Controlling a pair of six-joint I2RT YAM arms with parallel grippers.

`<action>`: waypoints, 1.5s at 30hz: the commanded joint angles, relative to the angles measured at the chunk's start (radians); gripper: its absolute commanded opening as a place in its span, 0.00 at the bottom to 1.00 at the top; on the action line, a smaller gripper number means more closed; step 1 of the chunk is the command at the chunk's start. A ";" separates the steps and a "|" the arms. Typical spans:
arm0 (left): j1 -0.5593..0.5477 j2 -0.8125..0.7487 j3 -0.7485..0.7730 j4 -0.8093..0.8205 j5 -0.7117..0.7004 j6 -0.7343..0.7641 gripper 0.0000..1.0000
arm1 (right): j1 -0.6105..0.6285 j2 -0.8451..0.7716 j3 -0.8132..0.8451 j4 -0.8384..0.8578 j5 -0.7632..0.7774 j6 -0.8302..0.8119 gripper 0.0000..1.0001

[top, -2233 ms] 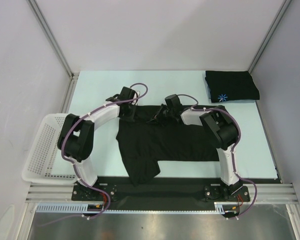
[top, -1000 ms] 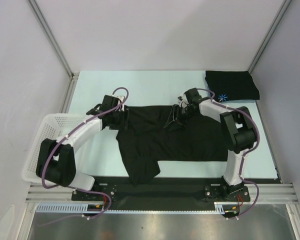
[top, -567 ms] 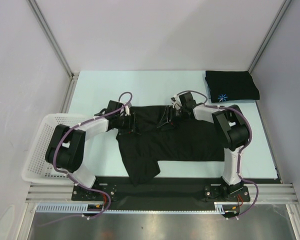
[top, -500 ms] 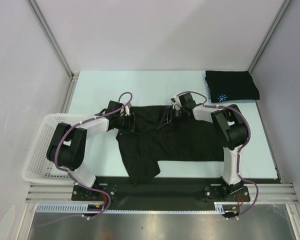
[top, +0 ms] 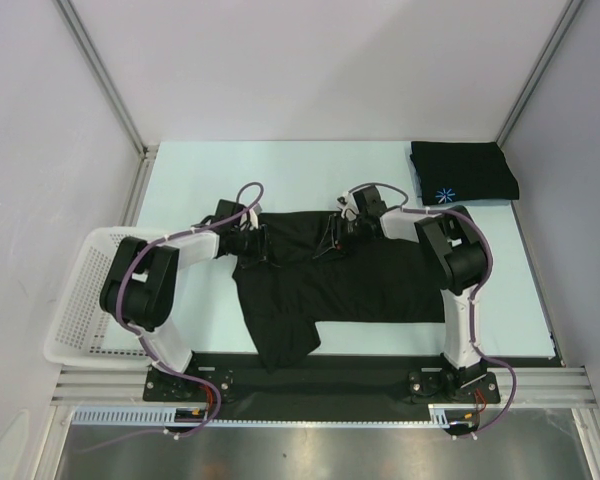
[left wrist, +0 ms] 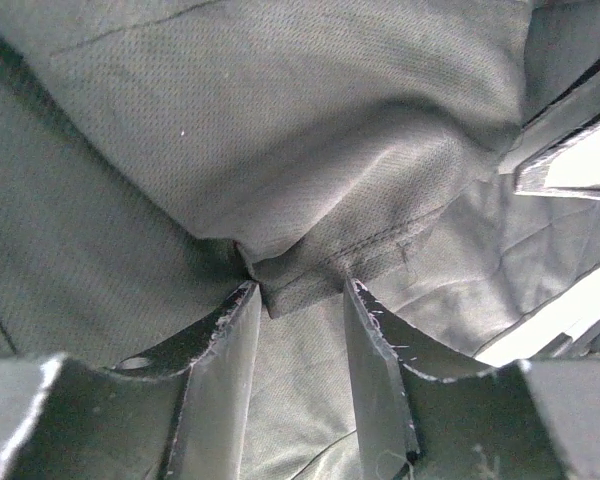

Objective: Fold and stack the t-shirts
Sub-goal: Fold the tshirt

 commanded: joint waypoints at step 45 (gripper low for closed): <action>0.036 -0.085 0.032 -0.183 0.015 0.017 0.06 | -0.055 0.015 0.129 -0.305 -0.097 -0.101 0.06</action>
